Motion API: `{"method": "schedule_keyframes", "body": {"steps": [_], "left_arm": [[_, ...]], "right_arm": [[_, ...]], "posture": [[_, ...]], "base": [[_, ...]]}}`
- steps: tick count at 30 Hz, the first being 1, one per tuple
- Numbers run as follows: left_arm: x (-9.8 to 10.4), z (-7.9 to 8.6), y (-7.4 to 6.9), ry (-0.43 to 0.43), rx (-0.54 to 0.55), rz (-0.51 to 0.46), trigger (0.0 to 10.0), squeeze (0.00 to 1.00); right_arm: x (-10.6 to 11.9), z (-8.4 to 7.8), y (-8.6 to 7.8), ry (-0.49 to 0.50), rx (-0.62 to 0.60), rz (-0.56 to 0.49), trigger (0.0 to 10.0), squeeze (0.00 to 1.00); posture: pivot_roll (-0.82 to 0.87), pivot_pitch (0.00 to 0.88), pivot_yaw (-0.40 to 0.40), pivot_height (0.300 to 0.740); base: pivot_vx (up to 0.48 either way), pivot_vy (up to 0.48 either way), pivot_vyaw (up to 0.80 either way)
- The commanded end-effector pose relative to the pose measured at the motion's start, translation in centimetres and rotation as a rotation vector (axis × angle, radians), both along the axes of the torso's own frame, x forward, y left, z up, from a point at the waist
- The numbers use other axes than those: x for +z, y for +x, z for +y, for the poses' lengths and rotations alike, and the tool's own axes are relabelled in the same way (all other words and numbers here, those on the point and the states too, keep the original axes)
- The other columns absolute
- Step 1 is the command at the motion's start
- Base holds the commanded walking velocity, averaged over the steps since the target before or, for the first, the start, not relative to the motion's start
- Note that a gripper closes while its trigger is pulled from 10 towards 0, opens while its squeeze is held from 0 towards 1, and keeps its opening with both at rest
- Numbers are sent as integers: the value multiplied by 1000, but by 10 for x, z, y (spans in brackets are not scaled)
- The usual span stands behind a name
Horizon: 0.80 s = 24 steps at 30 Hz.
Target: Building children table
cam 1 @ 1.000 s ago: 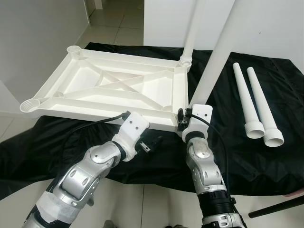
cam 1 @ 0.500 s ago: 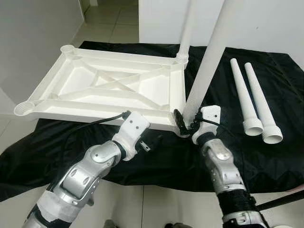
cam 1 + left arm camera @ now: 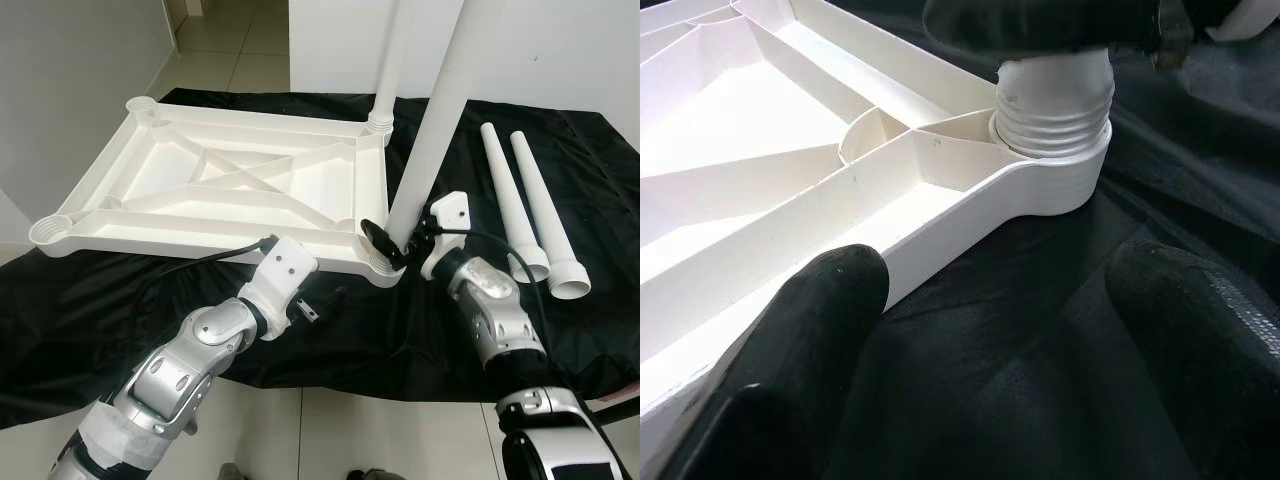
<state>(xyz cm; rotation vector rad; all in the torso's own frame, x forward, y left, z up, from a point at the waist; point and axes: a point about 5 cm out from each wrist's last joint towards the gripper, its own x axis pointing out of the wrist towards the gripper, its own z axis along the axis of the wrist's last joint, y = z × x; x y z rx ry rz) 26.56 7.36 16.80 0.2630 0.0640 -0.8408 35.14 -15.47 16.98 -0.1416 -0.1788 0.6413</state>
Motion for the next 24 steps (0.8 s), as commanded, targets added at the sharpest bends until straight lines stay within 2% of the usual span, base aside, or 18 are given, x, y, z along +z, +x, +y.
{"method": "schedule_keyframes", "body": {"steps": [1,2,3,12,13,18,20,23,24], "left_arm": [[-3,-4,-8,26,-124,26,10000,0],[-3,-4,-8,26,-124,26,10000,0],[-2,-2,-7,23,-106,27,10000,0],[-4,-1,-9,21,-91,38,10000,0],[-4,-1,-8,21,-90,39,10000,0],[-5,-2,-8,21,-92,42,10000,0],[-5,-1,-8,21,-93,42,10000,0],[-5,-2,-9,19,-95,45,10000,0],[-5,-2,-9,19,-95,45,10000,0]], "right_arm": [[-3,-2,2,-50,37,16,6706,0],[-3,-2,2,-50,37,16,6706,0],[-7,-6,2,-39,64,48,0,0],[-17,-13,1,-36,71,82,0,0],[-18,-13,1,-29,72,91,10000,0],[-18,-12,1,3,46,103,10000,0],[-18,-11,2,-6,12,105,10000,0],[-19,-10,4,-18,-105,101,10000,0],[-19,-10,4,-18,-105,101,10000,0]], "posture": [[-17,88,7,740],[-17,88,7,740],[-6,90,-4,740],[-9,97,-8,740],[-12,98,-7,740],[-19,98,-7,740],[-22,101,-7,740],[-23,99,-11,740],[-23,99,-11,740]], "base": [[0,0,0],[0,0,0],[0,0,0],[0,0,0],[0,0,0],[0,0,0],[0,0,0],[0,0,0],[0,0,0]]}}
